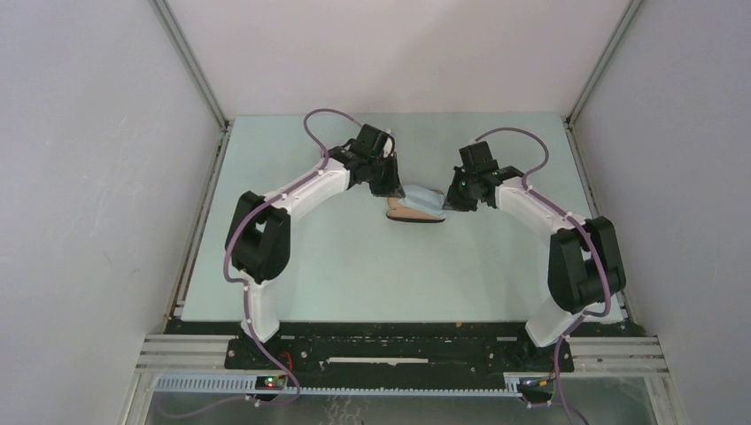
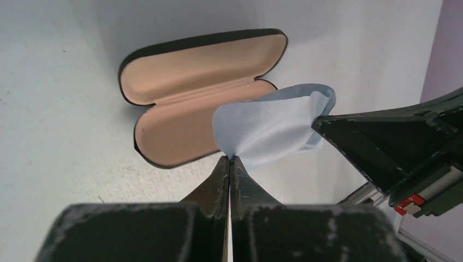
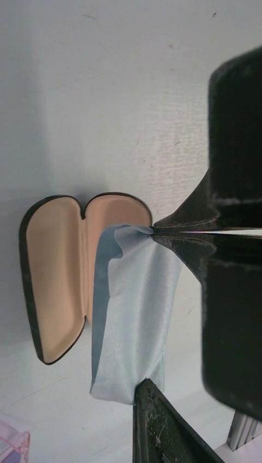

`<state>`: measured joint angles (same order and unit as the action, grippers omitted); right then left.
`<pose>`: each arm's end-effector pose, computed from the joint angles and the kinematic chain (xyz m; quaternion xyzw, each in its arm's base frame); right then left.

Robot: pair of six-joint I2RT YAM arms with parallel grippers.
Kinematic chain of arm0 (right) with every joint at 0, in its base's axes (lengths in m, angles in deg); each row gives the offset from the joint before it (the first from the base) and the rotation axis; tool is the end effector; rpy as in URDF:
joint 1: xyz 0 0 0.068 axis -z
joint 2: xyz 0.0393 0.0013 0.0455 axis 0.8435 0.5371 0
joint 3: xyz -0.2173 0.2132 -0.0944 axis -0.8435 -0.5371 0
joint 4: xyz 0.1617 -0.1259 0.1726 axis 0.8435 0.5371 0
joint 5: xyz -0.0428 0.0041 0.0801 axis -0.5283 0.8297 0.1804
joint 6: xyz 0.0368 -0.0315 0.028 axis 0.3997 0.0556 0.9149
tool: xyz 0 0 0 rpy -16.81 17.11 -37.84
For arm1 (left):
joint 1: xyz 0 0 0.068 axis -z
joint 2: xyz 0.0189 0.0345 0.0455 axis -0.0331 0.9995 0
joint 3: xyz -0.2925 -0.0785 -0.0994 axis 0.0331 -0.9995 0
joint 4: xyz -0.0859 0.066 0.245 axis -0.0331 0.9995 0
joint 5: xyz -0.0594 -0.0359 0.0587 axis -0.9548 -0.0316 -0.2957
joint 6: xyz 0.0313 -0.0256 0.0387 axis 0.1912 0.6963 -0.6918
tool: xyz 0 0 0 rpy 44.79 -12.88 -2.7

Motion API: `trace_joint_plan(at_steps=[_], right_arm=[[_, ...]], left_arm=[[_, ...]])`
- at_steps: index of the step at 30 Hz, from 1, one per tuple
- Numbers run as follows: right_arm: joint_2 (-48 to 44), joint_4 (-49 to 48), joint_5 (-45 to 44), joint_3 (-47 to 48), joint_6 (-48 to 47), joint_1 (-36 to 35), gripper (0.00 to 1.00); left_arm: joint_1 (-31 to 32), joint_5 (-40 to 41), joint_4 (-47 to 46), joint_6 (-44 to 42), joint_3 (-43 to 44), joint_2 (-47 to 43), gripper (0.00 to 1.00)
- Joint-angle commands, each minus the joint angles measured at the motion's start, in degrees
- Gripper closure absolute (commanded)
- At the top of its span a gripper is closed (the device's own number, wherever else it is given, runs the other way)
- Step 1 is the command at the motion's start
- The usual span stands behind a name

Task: Organize the sunglasses
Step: Place the glasses cleaning cloth in the sunglasses case.

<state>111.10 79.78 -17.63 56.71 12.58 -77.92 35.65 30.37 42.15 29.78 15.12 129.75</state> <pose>0.3333 0.1267 0.2760 0.0926 0.9476 0.1653 0.2574 0.3793 -0.2641 0.2928 0.0217 0.9328 -0.2848 0.2198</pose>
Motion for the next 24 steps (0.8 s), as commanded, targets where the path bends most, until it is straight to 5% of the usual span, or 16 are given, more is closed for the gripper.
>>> trace_joint_plan(at_steps=[1, 24], right_arm=[[3.45, -1.23, -0.61, 4.21, -1.19, -0.35, 1.0], [12.06, 0.34, -1.08, 7.26, -2.58, -1.04, 1.0]], left_arm=[[-1.36, -2.11, 2.71, -3.42, 4.31, 3.42, 1.0], [-2.31, -1.26, 2.0, -5.53, -0.3, 7.89, 1.0]])
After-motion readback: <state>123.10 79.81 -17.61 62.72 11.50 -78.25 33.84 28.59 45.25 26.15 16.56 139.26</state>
